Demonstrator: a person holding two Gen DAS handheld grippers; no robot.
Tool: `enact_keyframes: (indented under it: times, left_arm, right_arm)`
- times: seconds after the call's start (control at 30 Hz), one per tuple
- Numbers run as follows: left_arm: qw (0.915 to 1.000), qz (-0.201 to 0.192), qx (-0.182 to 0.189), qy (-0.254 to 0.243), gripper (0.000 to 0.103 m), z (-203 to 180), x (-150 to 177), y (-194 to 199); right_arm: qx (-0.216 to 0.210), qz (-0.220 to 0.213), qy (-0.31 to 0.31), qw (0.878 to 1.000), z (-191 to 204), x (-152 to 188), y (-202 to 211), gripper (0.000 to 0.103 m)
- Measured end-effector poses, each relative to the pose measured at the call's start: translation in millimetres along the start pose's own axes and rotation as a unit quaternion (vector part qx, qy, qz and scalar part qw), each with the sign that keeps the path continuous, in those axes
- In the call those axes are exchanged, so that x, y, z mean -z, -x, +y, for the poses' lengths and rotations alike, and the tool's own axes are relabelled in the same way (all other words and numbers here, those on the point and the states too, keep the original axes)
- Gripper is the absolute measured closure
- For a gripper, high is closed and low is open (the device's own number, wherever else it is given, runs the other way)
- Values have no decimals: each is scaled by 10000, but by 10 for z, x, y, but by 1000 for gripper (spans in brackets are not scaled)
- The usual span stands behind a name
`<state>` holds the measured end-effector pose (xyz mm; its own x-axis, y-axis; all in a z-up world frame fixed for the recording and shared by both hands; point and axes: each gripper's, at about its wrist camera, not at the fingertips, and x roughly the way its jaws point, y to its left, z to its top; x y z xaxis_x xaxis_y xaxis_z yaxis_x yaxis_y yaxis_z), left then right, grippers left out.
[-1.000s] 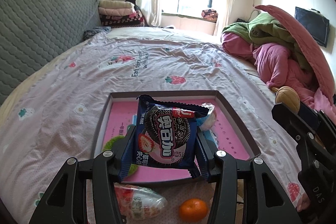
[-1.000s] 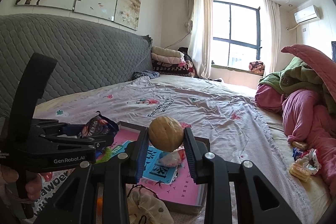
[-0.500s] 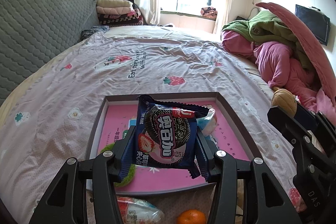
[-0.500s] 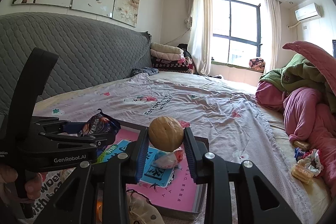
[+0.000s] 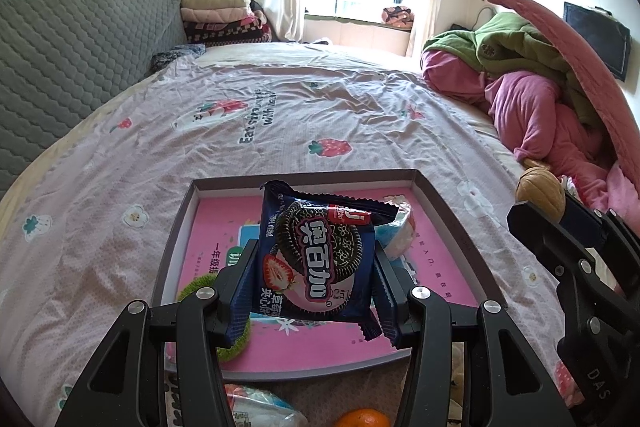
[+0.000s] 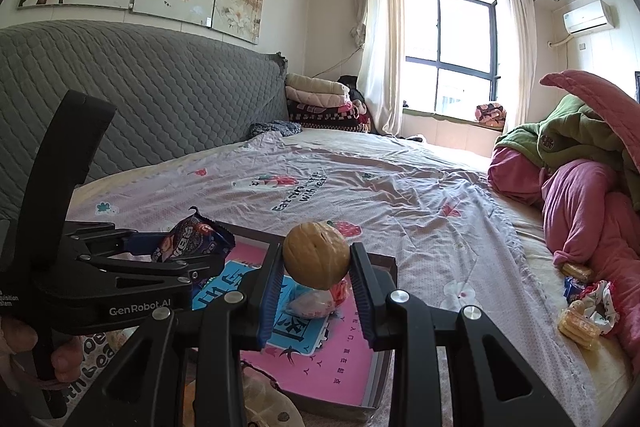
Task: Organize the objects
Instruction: 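Carry the cookie packet over the grey box with the left tool while the right tool carries the walnut there, then lower the cookie packet into the box with the left tool while the right tool lowers the walnut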
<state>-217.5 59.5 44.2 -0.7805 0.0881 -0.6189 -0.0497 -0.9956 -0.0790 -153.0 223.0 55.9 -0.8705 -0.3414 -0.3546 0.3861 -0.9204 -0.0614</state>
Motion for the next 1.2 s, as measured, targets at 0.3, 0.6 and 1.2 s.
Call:
enact_keyframes:
  times: [0.3, 0.6, 1.2]
  left_arm:
    - [9996, 242, -56, -112, 50, -62, 74, -167]
    - [9988, 410, -97, -247, 50, -147, 145, -306]
    - [9940, 1023, -86, -386, 50, -188, 296, -592]
  right_arm:
    - [-43, 456, -292, 9985, -120, 98, -199, 69]
    - [16, 816, -450, 9956, -210, 213, -319, 69]
    - [122, 1664, -393, 9852, -209, 438, -596, 69]
